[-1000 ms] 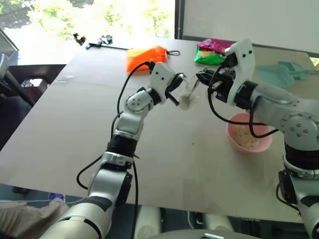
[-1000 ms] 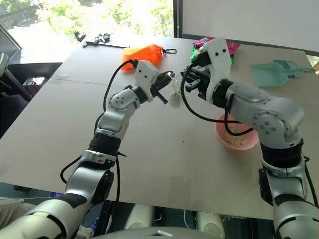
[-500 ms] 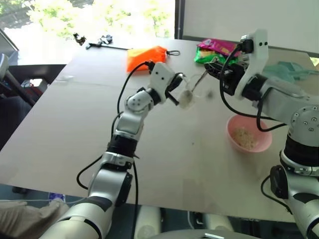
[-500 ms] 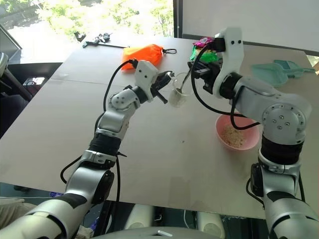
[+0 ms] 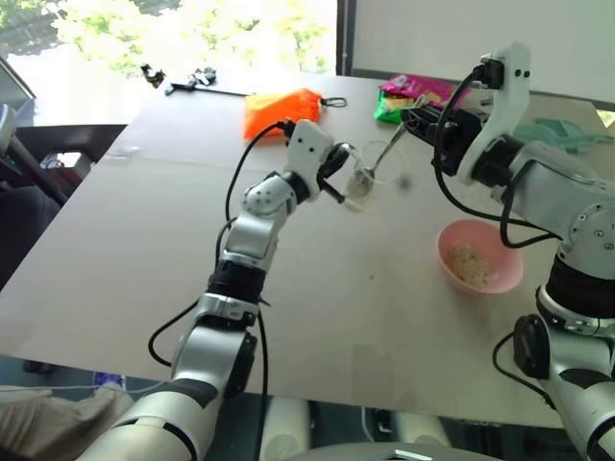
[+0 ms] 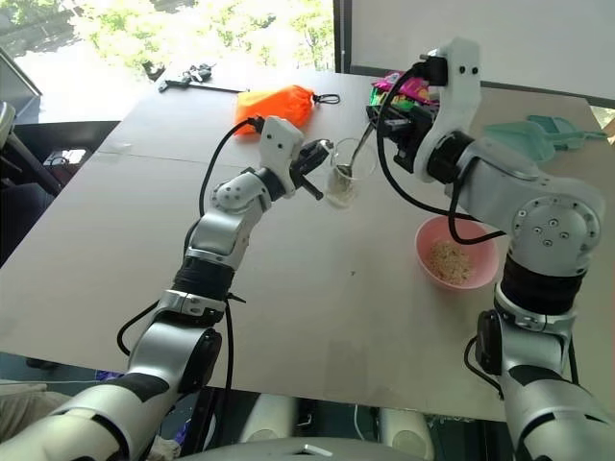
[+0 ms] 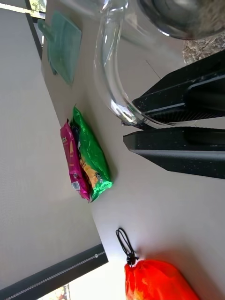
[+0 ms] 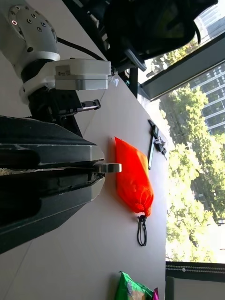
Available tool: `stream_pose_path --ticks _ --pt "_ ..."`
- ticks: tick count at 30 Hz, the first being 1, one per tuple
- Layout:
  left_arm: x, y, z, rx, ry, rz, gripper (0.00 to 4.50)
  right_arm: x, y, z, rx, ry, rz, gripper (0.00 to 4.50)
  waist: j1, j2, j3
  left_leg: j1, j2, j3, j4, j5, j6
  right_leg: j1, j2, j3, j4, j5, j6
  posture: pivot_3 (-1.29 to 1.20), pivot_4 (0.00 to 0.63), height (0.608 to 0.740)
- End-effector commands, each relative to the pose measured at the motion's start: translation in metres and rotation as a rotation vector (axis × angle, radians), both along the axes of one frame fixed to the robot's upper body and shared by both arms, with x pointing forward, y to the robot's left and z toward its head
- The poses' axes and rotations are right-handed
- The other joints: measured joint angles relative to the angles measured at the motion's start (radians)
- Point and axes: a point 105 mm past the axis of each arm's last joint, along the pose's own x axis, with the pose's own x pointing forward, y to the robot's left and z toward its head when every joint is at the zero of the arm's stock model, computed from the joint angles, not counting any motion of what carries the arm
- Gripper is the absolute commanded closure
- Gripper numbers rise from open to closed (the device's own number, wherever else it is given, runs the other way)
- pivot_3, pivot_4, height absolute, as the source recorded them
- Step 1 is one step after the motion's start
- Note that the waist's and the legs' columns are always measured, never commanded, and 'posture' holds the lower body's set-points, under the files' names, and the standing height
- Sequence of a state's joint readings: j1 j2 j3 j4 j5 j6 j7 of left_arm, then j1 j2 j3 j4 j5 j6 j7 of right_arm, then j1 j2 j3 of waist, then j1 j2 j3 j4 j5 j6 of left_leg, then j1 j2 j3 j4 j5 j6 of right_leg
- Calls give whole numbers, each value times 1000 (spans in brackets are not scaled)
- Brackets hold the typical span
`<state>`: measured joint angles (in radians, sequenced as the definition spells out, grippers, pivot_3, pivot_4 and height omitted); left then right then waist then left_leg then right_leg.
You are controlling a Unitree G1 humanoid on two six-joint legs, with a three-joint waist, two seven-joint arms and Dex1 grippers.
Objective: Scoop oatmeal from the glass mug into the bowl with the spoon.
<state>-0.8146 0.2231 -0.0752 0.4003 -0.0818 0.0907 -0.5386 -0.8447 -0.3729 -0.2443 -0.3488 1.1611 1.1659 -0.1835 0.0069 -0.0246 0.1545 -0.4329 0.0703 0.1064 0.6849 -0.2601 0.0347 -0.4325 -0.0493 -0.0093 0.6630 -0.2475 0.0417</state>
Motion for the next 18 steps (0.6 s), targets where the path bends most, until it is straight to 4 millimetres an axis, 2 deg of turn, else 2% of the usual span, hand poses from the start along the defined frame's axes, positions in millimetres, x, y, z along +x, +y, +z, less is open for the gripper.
stream_pose_path --ticks 1,5,18 --pt "-6 -3 22 -43 -73 -20 4425 -7 -1 15 101 -13 35 4500 0 0 0 0 0 0 0 0 0 0 0 0 0 0 0 0 150 740" --pt "-6 -2 17 -39 -64 -14 4425 -4 -7 19 201 44 30 4500 0 0 0 0 0 0 0 0 0 0 0 0 0 0 0 0 150 740" --pt "-4 -7 9 1 -51 -13 4425 7 -48 22 422 198 -97 4500 -2 0 0 0 0 0 0 0 0 0 0 0 0 0 0 0 150 740"
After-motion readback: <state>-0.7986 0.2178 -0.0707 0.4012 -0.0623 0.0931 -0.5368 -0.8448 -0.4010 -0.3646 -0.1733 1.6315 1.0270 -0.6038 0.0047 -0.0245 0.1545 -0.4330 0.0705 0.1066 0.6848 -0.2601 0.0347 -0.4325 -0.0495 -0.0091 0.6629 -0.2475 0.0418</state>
